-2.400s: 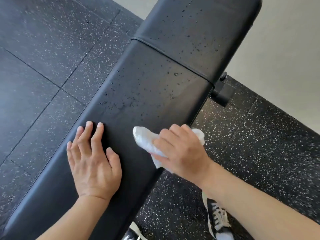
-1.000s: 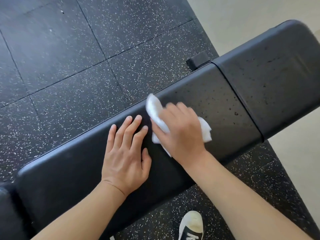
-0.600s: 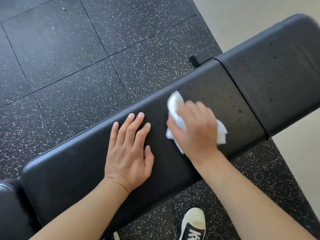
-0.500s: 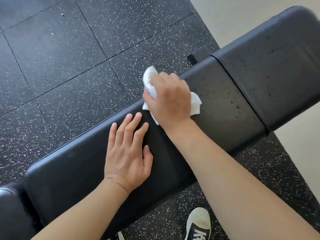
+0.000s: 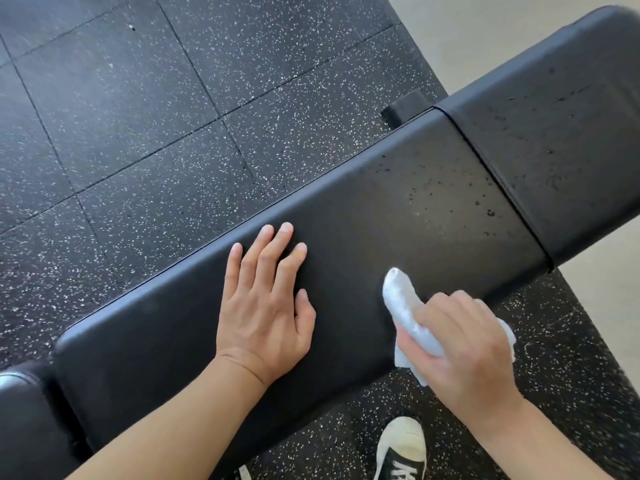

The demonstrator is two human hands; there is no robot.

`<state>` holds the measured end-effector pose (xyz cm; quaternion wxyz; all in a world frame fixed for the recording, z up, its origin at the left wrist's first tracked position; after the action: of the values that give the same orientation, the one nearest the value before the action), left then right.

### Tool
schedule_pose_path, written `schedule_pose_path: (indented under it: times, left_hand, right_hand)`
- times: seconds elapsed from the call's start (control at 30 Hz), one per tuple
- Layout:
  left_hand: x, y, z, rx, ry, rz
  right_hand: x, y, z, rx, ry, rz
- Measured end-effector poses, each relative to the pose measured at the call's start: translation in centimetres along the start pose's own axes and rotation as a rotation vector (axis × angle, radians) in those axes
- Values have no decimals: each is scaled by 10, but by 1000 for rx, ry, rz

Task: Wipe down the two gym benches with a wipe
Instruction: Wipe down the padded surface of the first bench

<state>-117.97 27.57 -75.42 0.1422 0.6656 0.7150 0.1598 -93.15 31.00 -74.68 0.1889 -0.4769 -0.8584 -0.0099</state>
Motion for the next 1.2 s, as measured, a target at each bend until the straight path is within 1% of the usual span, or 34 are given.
schedule_pose_path:
  times: [0.1,0.2,0.27,0.3,0.33,0.4,0.47,0.5,0.53,0.6,0.63,0.67,0.77,0.83,0.9,1.0,1.07,1.1,1.13,1.2]
  left_hand:
    - [-1,-2,1,1,-7,-2]
    - [0,-1,0,7,-11,-6]
    - [0,-1,0,4,-7,-4]
    - [-1,-1,0,2,-5,-3]
    - [-1,-1,0,0,-2,-3]
    - [0,-1,0,-7,6,0]
    - [0,-1,0,-7,10,2]
    - [-1,-1,1,-6,10,2]
    - [-1,-1,1,-3,11,3]
    - [-1,-2,2,6,14,7]
    - [-1,-2,2,6,19,10]
    - [-1,-3,2,3,23,11]
    - [-1,-2,3,-7,31,10]
    - [-2,-2,3,-11,35,14]
    - [-1,-2,3,-17,38,16]
    - [0,-1,2,-21,38,13]
    - [0,0,2,-14,33,9]
    - [-1,0,2,-9,30,9]
    - [-1,0,2,-5,28,9]
    - [-2,0,2,0,25,7]
  right_hand:
    - [33,-7,14,16,74,45]
    - [100,-17,41,-5,116,189]
    - [150,-24,57,-25,75,310]
    - [174,-29,64,-43,44,338]
    - [194,-35,71,-60,6,343]
    - [216,-46,83,-94,-85,295]
    - [215,-51,85,-110,-136,248]
    - [206,-52,82,-101,-128,233]
    - [193,-55,76,-81,-99,207]
    - [150,-56,60,-20,-51,96]
    - [123,-49,51,22,-30,44]
    - [97,-35,41,40,-8,32]
    - [37,35,9,-52,46,148]
    - [29,69,-4,-103,67,245]
    - [47,78,0,-138,102,302]
    - [109,66,23,-120,110,379]
    - [162,48,42,-157,49,450]
    - [186,34,52,-188,2,449]
    - [205,16,62,-203,-63,407]
    - [224,-26,79,-230,-177,236]
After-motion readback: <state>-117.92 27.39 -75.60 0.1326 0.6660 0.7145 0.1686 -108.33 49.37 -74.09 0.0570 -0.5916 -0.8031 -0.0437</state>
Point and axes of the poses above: each hand's wrist, its own x-axis towards the middle knuckle, its own z-axis out of the palm, y = z × x, the point moved 2 cm from there along x, towards the middle knuckle, and after that the axes turned 9 degrees about -x, right-handed, at the moved point
